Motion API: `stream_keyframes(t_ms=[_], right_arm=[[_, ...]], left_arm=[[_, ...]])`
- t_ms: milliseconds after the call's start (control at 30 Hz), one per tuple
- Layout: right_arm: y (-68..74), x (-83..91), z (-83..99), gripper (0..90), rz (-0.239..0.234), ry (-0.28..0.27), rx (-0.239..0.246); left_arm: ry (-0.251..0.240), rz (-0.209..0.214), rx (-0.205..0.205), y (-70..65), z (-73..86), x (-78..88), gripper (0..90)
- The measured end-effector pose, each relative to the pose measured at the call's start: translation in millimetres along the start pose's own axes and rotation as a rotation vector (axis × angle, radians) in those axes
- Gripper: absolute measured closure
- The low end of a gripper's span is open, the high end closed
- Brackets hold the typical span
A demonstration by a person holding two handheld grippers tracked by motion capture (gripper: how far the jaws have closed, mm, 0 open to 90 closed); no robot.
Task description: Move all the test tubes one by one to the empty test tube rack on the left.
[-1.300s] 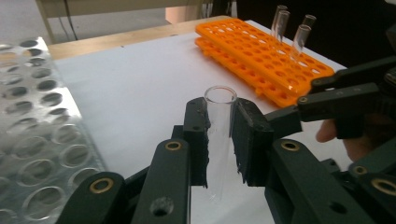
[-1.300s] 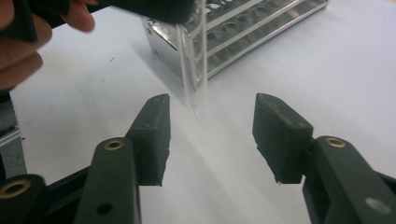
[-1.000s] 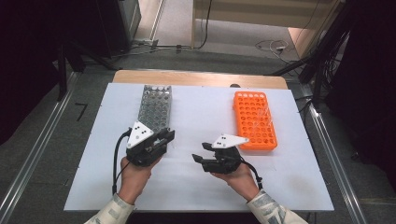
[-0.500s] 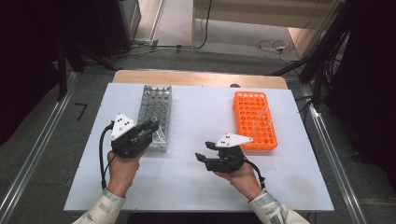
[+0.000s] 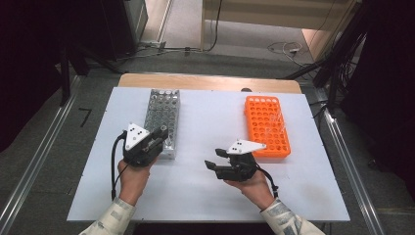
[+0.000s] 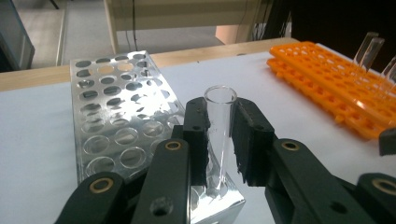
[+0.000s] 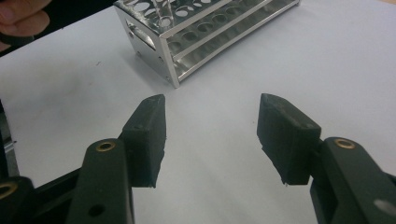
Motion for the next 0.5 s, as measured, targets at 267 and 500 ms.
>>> stream_keyframes(t_ms=[267, 500], right_arm=[[0.2, 1.4, 1.5, 40.9, 0.002, 0.004, 0.001], [0.7, 0.2, 2.5, 40.8, 0.0, 0.013, 0.003]], left_arm=[[0.06, -0.032, -0.082, -11.0, 19.3, -6.9, 74.4], [0.1, -0.033, -0.1, -14.0, 26.5, -11.6, 73.4]])
Point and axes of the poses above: each handheld gripper's, and its own axes: x roughly backward along the jaws, z roughly out of its underside, y roughly to its left, the point moved 2 cm from there along -x, roughly forward along the jaws, and after that the axes turned 15 degrees about -z, right-handed, at the moved point
